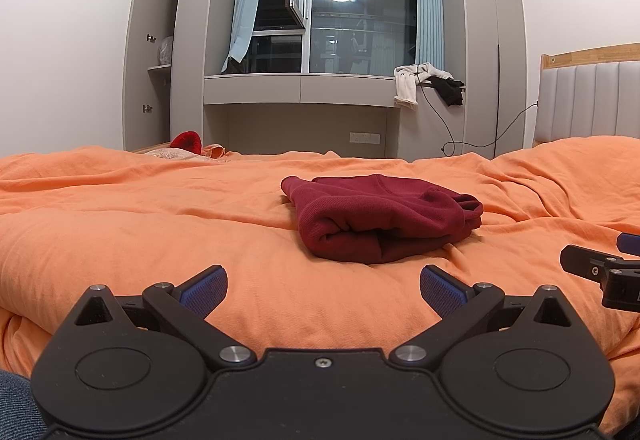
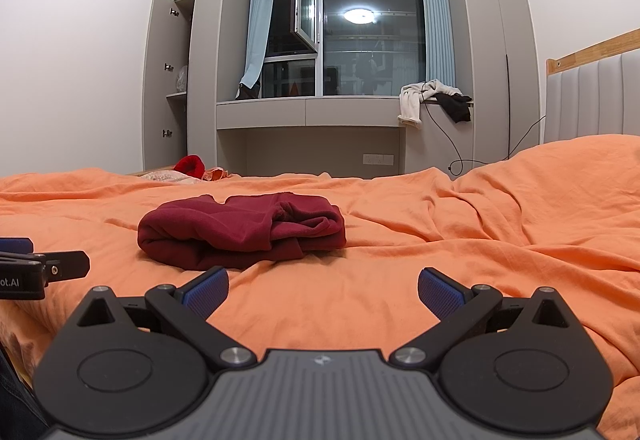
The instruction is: Fold small clothes
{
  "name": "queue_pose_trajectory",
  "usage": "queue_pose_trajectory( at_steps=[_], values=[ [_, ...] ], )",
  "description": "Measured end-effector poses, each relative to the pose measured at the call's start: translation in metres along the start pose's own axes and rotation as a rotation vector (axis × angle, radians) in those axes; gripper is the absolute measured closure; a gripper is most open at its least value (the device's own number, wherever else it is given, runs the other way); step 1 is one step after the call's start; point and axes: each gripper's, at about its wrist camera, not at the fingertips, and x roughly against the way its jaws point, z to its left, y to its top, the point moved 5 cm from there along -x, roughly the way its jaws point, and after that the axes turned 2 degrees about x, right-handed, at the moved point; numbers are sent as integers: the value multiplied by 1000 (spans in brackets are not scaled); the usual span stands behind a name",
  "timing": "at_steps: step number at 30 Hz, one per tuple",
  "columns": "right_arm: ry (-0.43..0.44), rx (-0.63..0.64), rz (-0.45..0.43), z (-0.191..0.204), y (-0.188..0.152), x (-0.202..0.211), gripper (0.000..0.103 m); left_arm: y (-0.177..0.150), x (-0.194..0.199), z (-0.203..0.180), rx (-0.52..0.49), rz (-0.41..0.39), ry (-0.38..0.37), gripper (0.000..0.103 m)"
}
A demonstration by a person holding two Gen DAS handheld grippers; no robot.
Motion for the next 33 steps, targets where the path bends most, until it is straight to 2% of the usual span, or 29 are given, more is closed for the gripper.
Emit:
queue_pose_trajectory(
  at_steps=[18, 22, 25, 33],
  values=[
    [0, 1, 1, 0, 0, 0, 0, 1, 0, 0, 2, 4, -4, 1],
    [0, 3, 2, 0, -2, 0, 0, -2, -4, -4, -36, 34, 41, 1],
    [0, 3, 3, 0, -2, 0, 0, -1, -3, -4, -65, 20, 89, 1],
    [0, 4, 3, 1, -1, -1, 0, 1, -4, -1, -42, 15, 98, 1]
  ],
)
